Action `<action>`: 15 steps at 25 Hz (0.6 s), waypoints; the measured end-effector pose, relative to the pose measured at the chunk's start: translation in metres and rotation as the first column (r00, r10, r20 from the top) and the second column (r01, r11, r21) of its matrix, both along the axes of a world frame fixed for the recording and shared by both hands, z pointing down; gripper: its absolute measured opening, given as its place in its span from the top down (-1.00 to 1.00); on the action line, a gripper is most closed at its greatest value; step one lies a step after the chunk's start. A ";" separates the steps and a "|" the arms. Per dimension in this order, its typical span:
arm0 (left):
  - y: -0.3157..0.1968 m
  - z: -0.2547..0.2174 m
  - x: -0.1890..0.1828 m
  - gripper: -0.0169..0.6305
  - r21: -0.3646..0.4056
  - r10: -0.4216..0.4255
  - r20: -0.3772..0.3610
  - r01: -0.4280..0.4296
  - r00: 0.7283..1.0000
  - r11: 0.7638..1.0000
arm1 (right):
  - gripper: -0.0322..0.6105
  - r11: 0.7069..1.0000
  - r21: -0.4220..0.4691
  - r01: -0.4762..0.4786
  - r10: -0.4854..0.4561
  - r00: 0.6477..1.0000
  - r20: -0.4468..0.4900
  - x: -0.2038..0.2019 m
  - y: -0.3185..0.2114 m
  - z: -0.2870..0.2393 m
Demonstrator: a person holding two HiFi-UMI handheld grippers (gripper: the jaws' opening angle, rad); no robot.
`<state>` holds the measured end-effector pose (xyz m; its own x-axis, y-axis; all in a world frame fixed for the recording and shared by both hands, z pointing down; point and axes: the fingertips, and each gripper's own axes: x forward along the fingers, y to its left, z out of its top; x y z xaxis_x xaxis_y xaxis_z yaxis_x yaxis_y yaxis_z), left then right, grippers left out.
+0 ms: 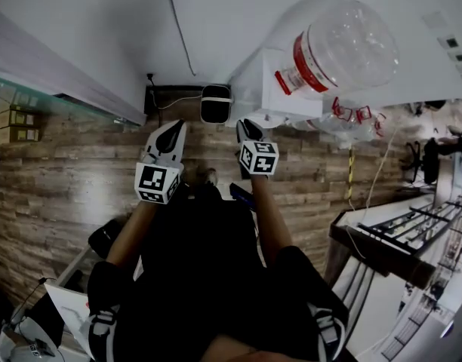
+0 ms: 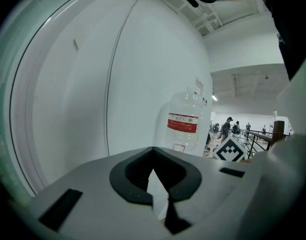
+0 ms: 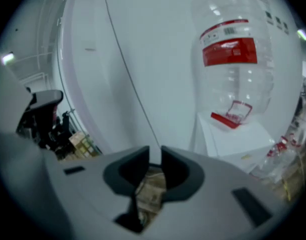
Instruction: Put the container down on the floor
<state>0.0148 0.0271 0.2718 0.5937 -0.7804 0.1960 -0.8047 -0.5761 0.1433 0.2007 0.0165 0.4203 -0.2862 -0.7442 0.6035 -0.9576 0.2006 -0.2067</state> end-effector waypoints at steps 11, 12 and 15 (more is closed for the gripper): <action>0.011 -0.002 0.004 0.87 -0.016 0.049 -0.029 -0.049 0.998 0.999 | 0.75 0.984 0.173 -0.049 0.040 0.998 0.054 -0.019 0.046 -0.098; 0.012 -0.001 0.005 0.87 -0.016 0.053 -0.028 -0.053 0.998 0.998 | 0.76 0.981 0.184 -0.057 0.046 0.997 0.067 -0.020 0.050 -0.104; 0.015 -0.002 0.011 0.87 -0.006 0.063 -0.029 -0.063 0.998 0.998 | 0.78 0.974 0.214 -0.074 0.054 0.994 0.098 -0.022 0.057 -0.119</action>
<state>0.0258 0.0418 0.2694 0.6475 -0.7397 0.1832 -0.7620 -0.6248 0.1703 0.1783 0.0735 0.3017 -0.2800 -0.8730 0.3994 -0.9491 0.1893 -0.2516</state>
